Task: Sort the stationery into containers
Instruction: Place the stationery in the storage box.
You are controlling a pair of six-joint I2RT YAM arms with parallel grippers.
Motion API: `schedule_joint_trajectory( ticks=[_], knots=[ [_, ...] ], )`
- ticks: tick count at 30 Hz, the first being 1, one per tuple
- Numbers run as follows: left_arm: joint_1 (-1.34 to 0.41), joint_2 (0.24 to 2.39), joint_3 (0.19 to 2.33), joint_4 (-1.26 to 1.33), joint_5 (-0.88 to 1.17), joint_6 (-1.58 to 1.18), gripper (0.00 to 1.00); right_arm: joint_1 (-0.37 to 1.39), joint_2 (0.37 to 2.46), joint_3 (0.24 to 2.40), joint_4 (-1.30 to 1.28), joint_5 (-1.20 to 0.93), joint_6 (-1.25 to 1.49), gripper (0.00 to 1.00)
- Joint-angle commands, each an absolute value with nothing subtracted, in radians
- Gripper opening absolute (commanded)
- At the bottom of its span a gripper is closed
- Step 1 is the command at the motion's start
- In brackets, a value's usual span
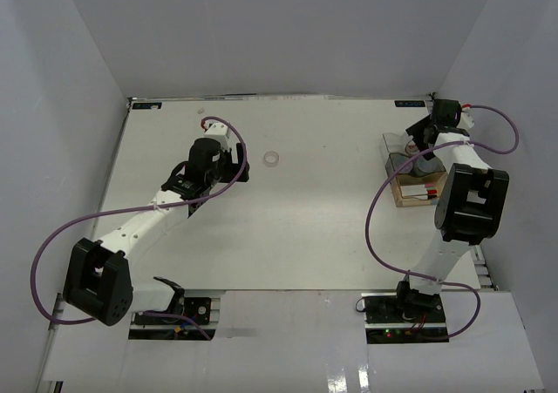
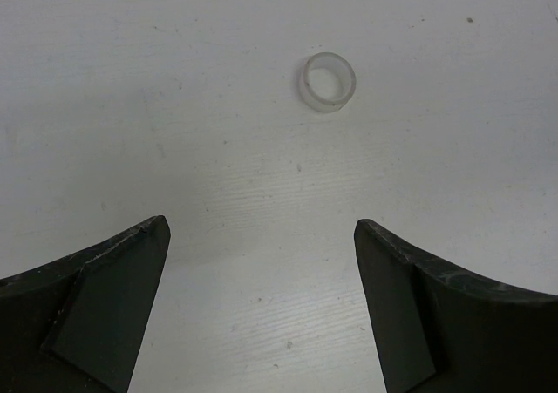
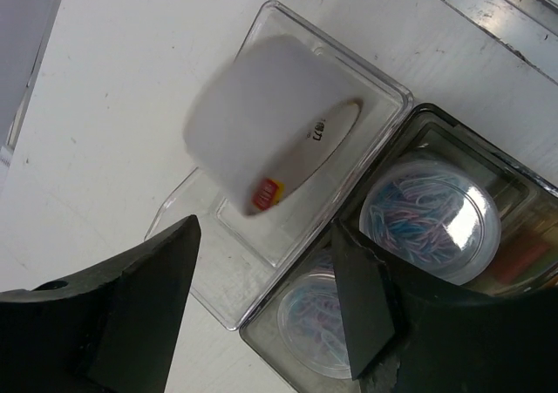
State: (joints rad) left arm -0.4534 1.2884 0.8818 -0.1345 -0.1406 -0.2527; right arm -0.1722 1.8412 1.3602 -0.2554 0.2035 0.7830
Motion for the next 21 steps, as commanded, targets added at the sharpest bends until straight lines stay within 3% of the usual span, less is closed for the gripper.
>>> schedule_joint_trajectory(
  ticks=[1,12,17,21],
  knots=[
    [-0.448,1.287,0.922,-0.14,-0.123,-0.261,0.98,-0.178,1.824,1.388,-0.215,0.232,0.799,0.69],
    [-0.425,1.295,0.93,-0.149,-0.106,-0.276,0.98,-0.108,1.652,1.313,-0.138,0.154,0.527,0.79],
    [-0.414,1.322,0.945,-0.172,-0.097,-0.302,0.98,0.052,1.549,1.252,-0.114,0.15,0.277,0.79],
    [-0.413,1.361,0.959,-0.193,-0.091,-0.321,0.98,0.144,1.425,1.058,-0.034,0.071,0.175,0.8]
  ],
)
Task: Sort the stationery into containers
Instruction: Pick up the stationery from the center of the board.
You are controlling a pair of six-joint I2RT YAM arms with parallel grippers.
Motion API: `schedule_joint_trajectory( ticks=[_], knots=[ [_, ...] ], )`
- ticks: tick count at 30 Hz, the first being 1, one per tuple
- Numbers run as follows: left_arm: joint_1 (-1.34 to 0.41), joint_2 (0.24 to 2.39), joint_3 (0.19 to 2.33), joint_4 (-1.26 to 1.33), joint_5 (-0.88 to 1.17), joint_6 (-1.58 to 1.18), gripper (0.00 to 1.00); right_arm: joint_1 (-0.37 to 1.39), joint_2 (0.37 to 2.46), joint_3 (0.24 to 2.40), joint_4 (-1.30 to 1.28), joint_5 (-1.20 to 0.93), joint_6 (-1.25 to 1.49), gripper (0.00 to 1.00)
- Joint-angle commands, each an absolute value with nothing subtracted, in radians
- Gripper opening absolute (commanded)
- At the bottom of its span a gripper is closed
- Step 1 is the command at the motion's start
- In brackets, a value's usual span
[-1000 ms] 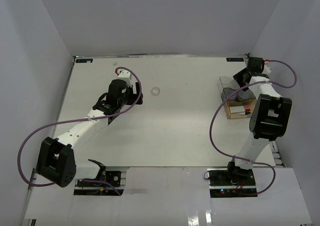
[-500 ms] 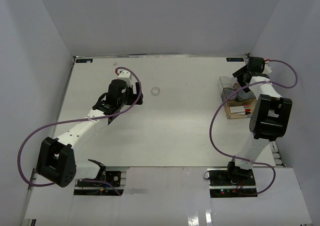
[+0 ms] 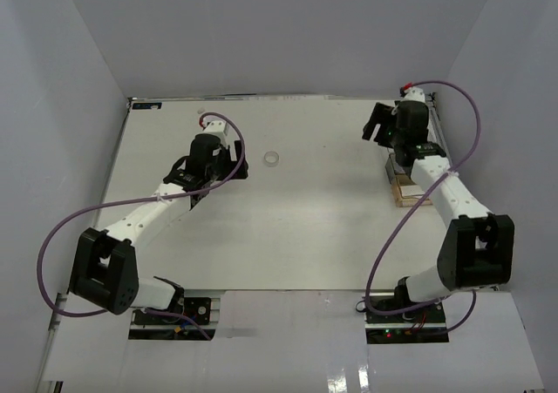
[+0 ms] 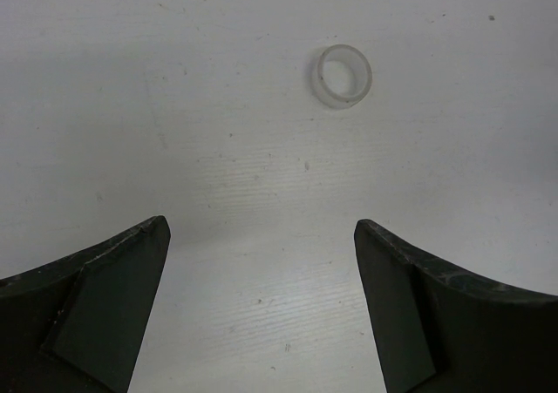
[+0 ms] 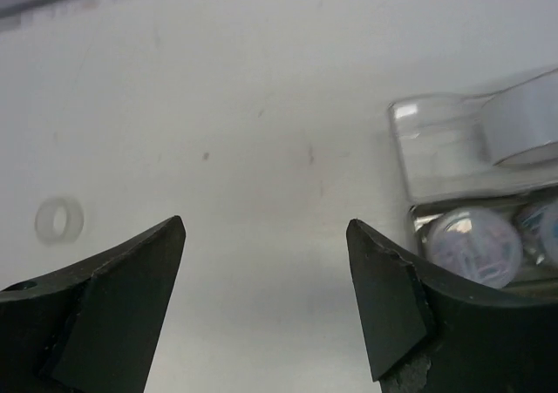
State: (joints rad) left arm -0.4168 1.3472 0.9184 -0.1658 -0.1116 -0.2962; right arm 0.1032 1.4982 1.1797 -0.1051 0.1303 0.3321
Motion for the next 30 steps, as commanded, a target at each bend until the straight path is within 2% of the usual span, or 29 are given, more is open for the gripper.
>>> schedule_joint_trajectory(
  ticks=[1,10,14,19,23,30],
  knots=[
    [-0.413,1.37,0.963,-0.198,-0.089,-0.322,0.98,0.172,1.367,1.02,-0.014,0.028,0.161,0.81],
    [-0.413,1.564,1.107,-0.317,-0.045,-0.347,0.98,0.221,1.022,0.603,0.199,-0.169,0.165,0.86],
    [-0.416,1.722,1.282,-0.377,-0.043,-0.351,0.98,0.222,0.94,0.49,0.291,-0.202,0.208,0.86],
    [-0.445,1.943,1.564,-0.488,-0.115,-0.341,0.91,0.222,0.882,0.416,0.345,-0.21,0.241,0.86],
    [-0.451,2.078,1.699,-0.534,-0.146,-0.341,0.85,0.224,0.851,0.368,0.379,-0.216,0.253,0.87],
    [-0.472,2.189,1.804,-0.545,-0.181,-0.319,0.72,0.259,0.825,0.353,0.383,-0.178,0.253,0.87]
  ],
)
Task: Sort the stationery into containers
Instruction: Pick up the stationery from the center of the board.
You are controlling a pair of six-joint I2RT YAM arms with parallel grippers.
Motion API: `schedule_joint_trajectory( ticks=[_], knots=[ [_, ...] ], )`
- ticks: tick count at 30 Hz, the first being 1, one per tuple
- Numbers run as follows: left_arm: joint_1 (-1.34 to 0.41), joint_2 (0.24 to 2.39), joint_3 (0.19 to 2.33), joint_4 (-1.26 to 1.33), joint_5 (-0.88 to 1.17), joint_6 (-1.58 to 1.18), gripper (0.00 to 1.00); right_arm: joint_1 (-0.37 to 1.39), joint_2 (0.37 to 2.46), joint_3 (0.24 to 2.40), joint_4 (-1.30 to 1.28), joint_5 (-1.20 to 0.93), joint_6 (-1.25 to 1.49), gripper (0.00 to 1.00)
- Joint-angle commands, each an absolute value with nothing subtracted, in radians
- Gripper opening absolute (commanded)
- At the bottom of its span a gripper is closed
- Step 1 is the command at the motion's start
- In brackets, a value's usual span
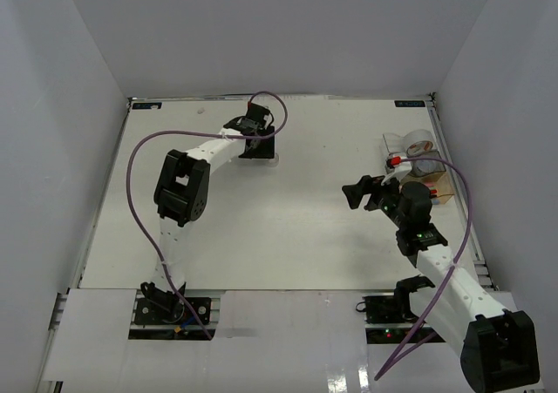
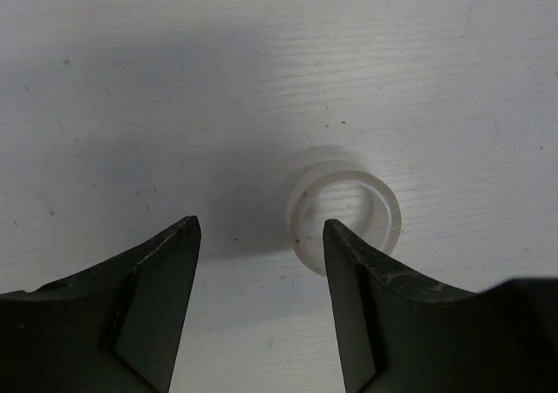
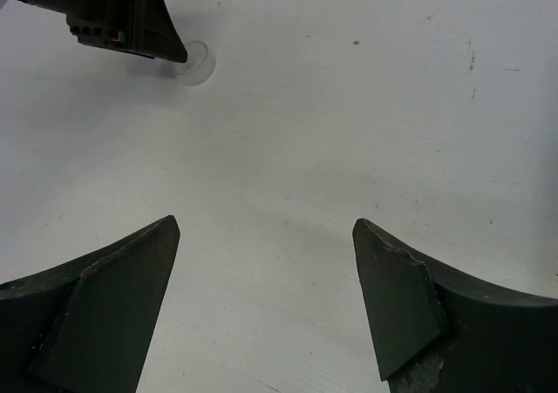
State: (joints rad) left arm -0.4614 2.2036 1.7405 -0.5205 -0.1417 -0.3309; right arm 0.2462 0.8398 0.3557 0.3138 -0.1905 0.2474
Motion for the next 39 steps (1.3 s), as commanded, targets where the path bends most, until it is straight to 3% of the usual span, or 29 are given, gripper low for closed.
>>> schedule_joint_trajectory(
  ticks=[1,10,14,15,23,39],
  knots=[
    [-0.476,2.204,1.81,-0.543,-0.181,-0.316,0.68,0.261,0.825,0.353,0.383,-0.178,0.253,0.87],
    [-0.495,2.256,1.836,-0.54,-0.169,-0.307,0.33,0.264,0.831,0.359,0.377,-0.192,0.238,0.87],
    [-0.514,2.208,1.767,-0.486,-0.115,-0.299,0.08,0.264,0.85,0.396,0.353,-0.259,0.23,0.87],
    [-0.518,2.185,1.737,-0.459,-0.103,-0.296,0.06,0.264,0.854,0.405,0.345,-0.276,0.232,0.87],
    [-0.601,1.932,1.464,-0.233,-0.011,-0.307,0.03,0.284,0.989,0.555,0.238,-0.491,0.273,0.87],
    [-0.833,1.614,1.217,-0.017,-0.109,-0.272,0.06,0.387,1.154,0.813,0.095,-0.456,0.431,0.81]
  ],
)
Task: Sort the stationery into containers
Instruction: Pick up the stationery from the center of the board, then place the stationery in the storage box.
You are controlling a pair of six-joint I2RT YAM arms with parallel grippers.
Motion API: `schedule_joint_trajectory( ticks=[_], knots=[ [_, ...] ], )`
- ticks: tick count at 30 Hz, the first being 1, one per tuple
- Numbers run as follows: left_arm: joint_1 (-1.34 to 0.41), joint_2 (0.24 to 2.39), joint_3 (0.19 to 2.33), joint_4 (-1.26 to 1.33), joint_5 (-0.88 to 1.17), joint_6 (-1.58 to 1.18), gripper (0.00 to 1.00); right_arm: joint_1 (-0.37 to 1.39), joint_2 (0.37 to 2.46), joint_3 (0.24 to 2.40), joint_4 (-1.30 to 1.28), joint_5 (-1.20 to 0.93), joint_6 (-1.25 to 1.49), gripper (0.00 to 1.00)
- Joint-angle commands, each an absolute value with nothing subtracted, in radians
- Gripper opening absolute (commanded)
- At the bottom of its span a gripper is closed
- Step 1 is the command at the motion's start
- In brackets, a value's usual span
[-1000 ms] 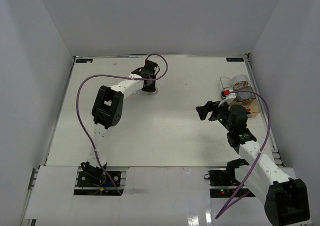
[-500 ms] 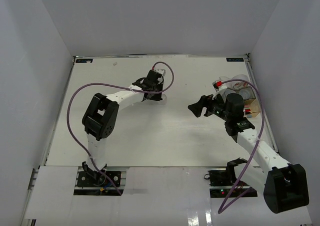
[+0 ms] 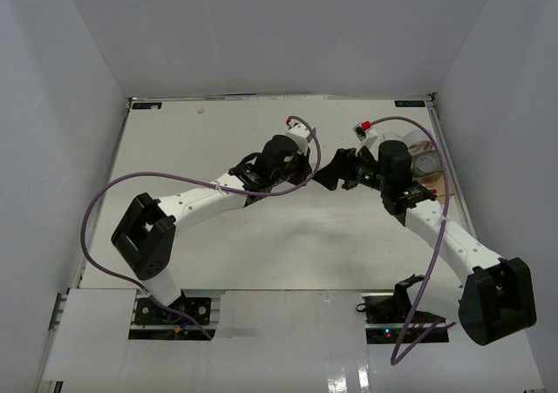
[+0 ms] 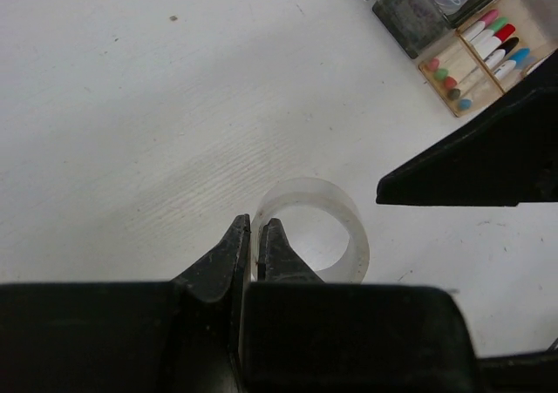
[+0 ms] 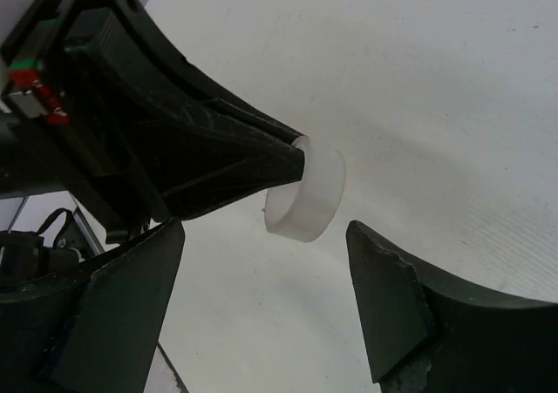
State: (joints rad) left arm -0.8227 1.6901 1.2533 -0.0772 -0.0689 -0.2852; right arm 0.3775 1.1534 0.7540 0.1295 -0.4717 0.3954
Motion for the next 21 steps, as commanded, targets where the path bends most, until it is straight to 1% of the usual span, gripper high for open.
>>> schedule_joint_trajectory(
  ticks=[1,7,8,16,20,21],
  knots=[
    [-0.836,1.603,1.209,-0.012,-0.109,-0.272,0.06,0.387,1.152,0.816,0.094,-0.451,0.434,0.8],
    [-0.857,1.528,1.155,0.046,-0.118,-0.273,0.06,0.4,1.164,0.831,0.089,-0.474,0.457,0.71],
    [-0.859,1.522,1.151,0.049,-0.12,-0.273,0.06,0.403,1.164,0.83,0.094,-0.48,0.46,0.68],
    [-0.871,1.47,1.108,0.08,-0.114,-0.284,0.07,0.451,1.178,0.821,0.13,-0.474,0.491,0.6],
    [-0.874,1.445,1.086,0.078,-0.117,-0.285,0.08,0.462,1.166,0.822,0.129,-0.445,0.492,0.45],
    [-0.873,1.439,1.08,0.078,-0.118,-0.287,0.08,0.46,1.161,0.824,0.129,-0.439,0.492,0.43]
  ],
)
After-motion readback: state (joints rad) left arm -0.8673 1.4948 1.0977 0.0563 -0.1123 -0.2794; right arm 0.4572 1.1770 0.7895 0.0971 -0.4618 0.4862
